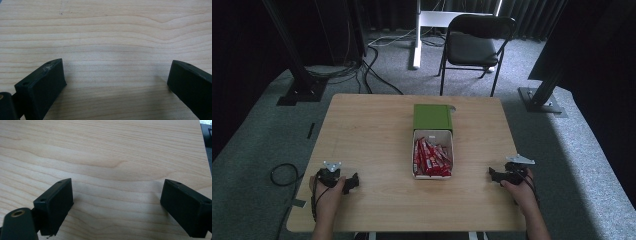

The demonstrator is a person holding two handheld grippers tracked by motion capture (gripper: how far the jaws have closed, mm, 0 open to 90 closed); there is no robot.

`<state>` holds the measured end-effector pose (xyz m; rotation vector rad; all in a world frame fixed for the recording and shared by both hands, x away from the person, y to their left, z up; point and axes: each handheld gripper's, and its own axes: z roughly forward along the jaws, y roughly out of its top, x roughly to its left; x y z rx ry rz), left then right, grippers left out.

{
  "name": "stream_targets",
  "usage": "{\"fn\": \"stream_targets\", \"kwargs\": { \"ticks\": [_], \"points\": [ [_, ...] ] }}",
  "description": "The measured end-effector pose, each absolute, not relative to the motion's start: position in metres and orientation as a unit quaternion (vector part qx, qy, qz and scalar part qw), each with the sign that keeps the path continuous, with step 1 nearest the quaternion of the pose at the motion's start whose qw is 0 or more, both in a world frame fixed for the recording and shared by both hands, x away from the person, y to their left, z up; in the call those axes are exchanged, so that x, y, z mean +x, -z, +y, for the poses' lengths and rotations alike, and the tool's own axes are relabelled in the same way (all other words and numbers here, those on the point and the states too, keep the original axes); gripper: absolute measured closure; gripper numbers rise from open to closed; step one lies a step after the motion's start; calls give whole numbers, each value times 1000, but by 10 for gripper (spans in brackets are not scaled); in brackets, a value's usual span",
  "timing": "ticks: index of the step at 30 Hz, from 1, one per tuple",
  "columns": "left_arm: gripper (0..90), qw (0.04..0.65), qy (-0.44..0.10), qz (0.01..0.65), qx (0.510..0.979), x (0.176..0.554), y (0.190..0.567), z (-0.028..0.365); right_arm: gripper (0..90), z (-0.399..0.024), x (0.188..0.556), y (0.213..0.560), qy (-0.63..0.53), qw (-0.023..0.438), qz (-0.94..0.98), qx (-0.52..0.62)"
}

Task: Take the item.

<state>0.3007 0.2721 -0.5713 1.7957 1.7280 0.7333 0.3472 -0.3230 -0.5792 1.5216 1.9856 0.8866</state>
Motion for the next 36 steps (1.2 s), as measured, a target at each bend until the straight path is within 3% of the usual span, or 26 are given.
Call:
{"fn": "stream_targets", "kwargs": {
  "ticks": [16,36],
  "points": [
    [7,268,-270,637,670,302,572,272,128,-312,345,565,-334,242,718,560],
    [7,268,-270,637,671,302,571,272,129,-269,342,503,-397,255,717,514]
  ]
}}
